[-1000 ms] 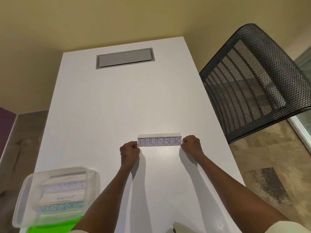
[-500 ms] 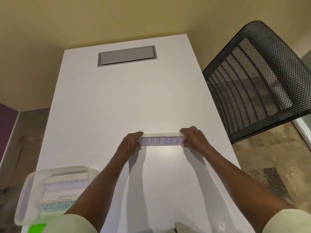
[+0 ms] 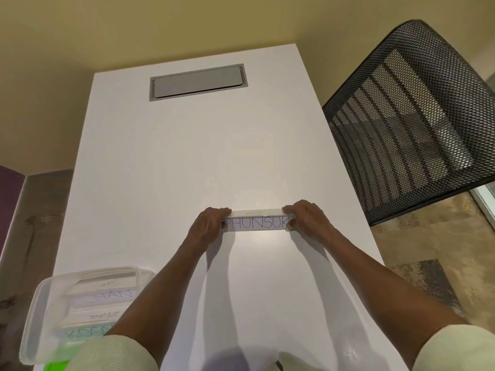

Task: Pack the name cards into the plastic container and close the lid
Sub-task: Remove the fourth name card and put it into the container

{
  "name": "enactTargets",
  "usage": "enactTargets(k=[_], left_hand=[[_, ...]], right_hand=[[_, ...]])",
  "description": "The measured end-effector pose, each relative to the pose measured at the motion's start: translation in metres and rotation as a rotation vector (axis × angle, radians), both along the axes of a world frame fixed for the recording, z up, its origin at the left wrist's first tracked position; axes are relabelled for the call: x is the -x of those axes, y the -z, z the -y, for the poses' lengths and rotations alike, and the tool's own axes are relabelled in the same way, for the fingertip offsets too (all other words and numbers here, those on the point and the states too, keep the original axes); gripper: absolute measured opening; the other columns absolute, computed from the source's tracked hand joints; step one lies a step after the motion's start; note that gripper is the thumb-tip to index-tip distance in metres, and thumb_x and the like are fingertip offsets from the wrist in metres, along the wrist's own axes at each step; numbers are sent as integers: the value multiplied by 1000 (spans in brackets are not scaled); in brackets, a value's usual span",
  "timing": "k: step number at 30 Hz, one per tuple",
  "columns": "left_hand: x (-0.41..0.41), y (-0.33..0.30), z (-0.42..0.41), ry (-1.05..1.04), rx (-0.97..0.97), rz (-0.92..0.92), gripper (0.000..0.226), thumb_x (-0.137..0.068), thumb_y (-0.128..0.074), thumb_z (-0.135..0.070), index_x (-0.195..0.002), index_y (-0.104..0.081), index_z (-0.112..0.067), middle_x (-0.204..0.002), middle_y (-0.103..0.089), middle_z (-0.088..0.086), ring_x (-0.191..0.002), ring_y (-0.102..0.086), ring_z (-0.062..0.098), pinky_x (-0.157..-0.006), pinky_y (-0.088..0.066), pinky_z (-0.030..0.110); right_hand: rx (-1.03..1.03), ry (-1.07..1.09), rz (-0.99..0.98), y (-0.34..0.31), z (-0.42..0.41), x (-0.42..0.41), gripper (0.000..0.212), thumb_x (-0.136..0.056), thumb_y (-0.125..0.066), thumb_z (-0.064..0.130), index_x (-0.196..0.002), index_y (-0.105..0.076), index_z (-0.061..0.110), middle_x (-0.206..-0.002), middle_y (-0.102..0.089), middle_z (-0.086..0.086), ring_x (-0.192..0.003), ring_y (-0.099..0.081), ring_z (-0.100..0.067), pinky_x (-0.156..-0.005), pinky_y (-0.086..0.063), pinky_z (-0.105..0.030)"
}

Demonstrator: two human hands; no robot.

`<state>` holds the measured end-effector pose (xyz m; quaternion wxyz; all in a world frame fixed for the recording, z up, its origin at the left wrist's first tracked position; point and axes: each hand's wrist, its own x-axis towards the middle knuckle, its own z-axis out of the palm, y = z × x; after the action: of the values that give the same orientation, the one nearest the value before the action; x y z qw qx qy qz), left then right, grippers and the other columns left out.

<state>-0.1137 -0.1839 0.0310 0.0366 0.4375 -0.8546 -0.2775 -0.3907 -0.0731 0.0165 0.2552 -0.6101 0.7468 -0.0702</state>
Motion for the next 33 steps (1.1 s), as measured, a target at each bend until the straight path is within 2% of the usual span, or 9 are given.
enactTargets(k=[3,10,14,19,22,24,26,30,33], left_hand=[[2,1,0,-68,-108,7,35,-72,-44,-13,-95,-69,-6,-80,-70,21,-70,-62,35,-68,-55,42],[4,1,2,-144,-181,1,46,-79,-36,-25,-104,-73,-14,-86,-71,14,-81,-62,27,-78,-51,35],[6,0,3,-203,-270,19,34,-83,-32,-41,-75,-63,-29,-74,-65,6,-75,-61,30,-74,-48,36],[14,-2,2,-336,-350,31,35,-95,-48,-40,-98,-72,-15,-80,-61,-5,-86,-61,24,-83,-51,35],[13,-9,-1,-328,-327,50,30,-93,-48,-37,-93,-71,-17,-71,-56,-9,-79,-57,24,-79,-49,33],[12,-16,-4,-250,-279,45,24,-84,-44,-25,-79,-65,-13,-66,-59,7,-72,-58,34,-70,-50,36],[10,-25,-8,-240,-338,52,30,-74,-39,-17,-80,-66,-7,-68,-64,14,-70,-59,36,-66,-52,40],[5,-31,-11,-217,-302,20,45,-78,-34,-21,-100,-72,-10,-78,-72,8,-80,-63,29,-75,-52,38],[1,-43,-13,-198,-216,-2,44,-81,-32,-25,-92,-73,-12,-72,-69,0,-82,-63,25,-77,-51,36]], right_hand=[[49,-39,-29,0,1,0,39,-66,-54,25,-101,-63,8,-83,-64,-16,-80,-56,-35,-68,-48,-37],[139,-55,-48,14,-2,3,35,-70,-61,19,-103,-64,7,-79,-66,-17,-75,-57,-35,-64,-48,-37],[156,-38,-55,16,-2,1,28,-71,-57,20,-96,-62,8,-72,-65,-16,-67,-57,-36,-58,-43,-34],[252,-106,-121,21,-6,1,43,-63,-74,4,-98,-51,15,-64,-62,-9,-58,-54,-31,-57,-26,-28],[292,-126,-150,20,-9,1,42,-63,-75,3,-96,-53,14,-63,-59,-6,-57,-52,-30,-58,-23,-29],[319,-164,-176,21,-13,2,46,-64,-74,2,-102,-51,13,-67,-59,-5,-58,-52,-30,-59,-22,-29],[318,-182,-196,21,-16,3,49,-65,-75,3,-106,-49,14,-71,-59,-5,-60,-53,-30,-59,-22,-29],[309,-172,-206,13,-18,3,59,-60,-82,5,-108,-49,16,-76,-64,-3,-64,-58,-29,-60,-25,-29],[347,-154,-179,-4,-17,-2,64,-50,-87,4,-100,-51,21,-66,-66,-3,-58,-60,-30,-53,-35,-29]])
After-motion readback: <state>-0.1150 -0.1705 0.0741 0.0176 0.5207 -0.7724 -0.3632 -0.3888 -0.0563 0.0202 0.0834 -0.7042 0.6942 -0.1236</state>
